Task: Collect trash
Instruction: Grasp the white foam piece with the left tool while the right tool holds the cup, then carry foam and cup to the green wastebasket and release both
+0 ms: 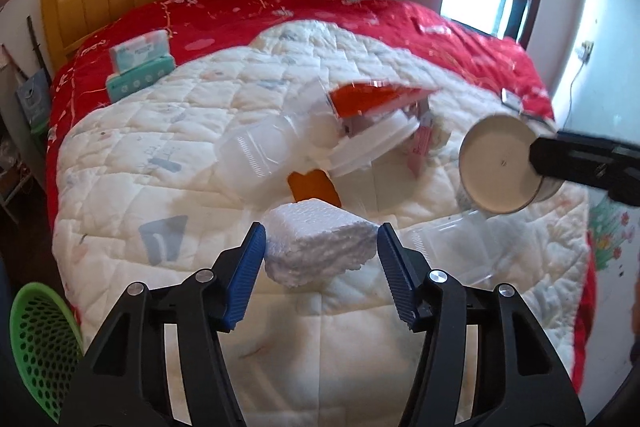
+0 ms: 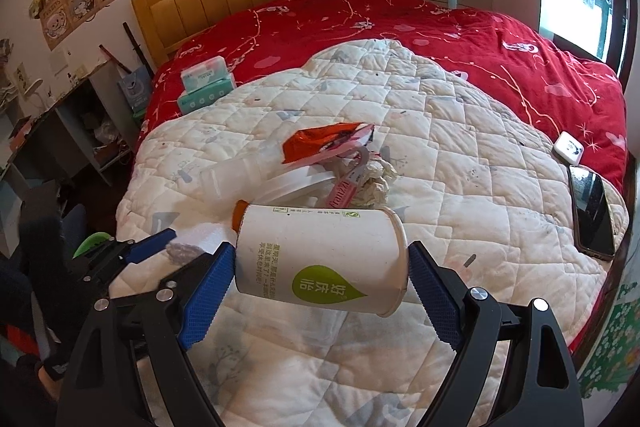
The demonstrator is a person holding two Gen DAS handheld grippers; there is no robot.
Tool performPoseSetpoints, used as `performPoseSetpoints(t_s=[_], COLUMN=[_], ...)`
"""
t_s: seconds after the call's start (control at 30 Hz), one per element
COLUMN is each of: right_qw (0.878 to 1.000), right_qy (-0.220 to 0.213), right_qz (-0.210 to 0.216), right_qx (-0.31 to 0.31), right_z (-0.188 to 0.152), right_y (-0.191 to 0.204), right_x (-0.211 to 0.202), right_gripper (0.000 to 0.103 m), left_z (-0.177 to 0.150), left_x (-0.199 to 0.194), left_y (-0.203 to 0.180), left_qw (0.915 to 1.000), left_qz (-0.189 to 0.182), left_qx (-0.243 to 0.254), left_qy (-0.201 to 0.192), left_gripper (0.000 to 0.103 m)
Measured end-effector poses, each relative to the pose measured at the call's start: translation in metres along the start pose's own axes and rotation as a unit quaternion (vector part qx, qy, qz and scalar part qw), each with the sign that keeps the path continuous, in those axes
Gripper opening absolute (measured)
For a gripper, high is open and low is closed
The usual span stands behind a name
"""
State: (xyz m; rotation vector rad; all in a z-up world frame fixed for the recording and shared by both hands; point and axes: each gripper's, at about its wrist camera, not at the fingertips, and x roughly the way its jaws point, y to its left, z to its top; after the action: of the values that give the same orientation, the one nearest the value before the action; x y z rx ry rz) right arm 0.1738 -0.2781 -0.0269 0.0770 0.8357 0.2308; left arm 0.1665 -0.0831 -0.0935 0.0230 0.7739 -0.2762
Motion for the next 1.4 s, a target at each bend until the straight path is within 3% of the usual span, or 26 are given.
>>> performPoseSetpoints(t_s=[0.27,0.4,0.6,0.73,0.93,1.0,1.4], right_qw=[0.999,0.998,0.995,0.992,0.988,0.987,0.974], right_qy=[-0.012,-0.013,-0.006,0.003,0.016,0.022,0.060], right_qz=[0.033,0.052,0.084,0.105,0.124,0.129,0.172], right_qx=[-0.010,-0.021,-0.050,-0.068,-0.090,-0.097,-0.136], right_z=[-0.004,-0.006,-0.007,-0.006,-0.009,-0.009,-0.020], right_y=[0.033,0.058,0.106,0.138,0.175,0.184,0.246], right_x=[-0.024,-0.027,-0.021,-0.014,-0.001,0.003,0.034], right_gripper=[0.083,0.083,0.083,0.083,0.083,0.083,0.083], left_z=[-0.013,-0.033,-0.071,-0.098,-0.125,-0.129,-0.157], left_x=[-0.077,-0.115,-0.143,-0.144,-0.132,-0.130,-0.169], left_y=[0.042,0.080,0.153,0.198,0.250,0.259,0.276], left_qw=[0.9967,0.9911,0.9753,0.9639,0.9507,0.9470,0.9313], left_qz=[0.027,0.085,0.164,0.196,0.214,0.218,0.241], left_qx=[-0.063,-0.088,-0.145,-0.180,-0.222,-0.233,-0.273], left_qy=[-0.044,-0.052,-0.030,-0.004,0.031,0.038,0.018], left_gripper=[0.057,0.057,0.057,0.057,0.060,0.071,0.075])
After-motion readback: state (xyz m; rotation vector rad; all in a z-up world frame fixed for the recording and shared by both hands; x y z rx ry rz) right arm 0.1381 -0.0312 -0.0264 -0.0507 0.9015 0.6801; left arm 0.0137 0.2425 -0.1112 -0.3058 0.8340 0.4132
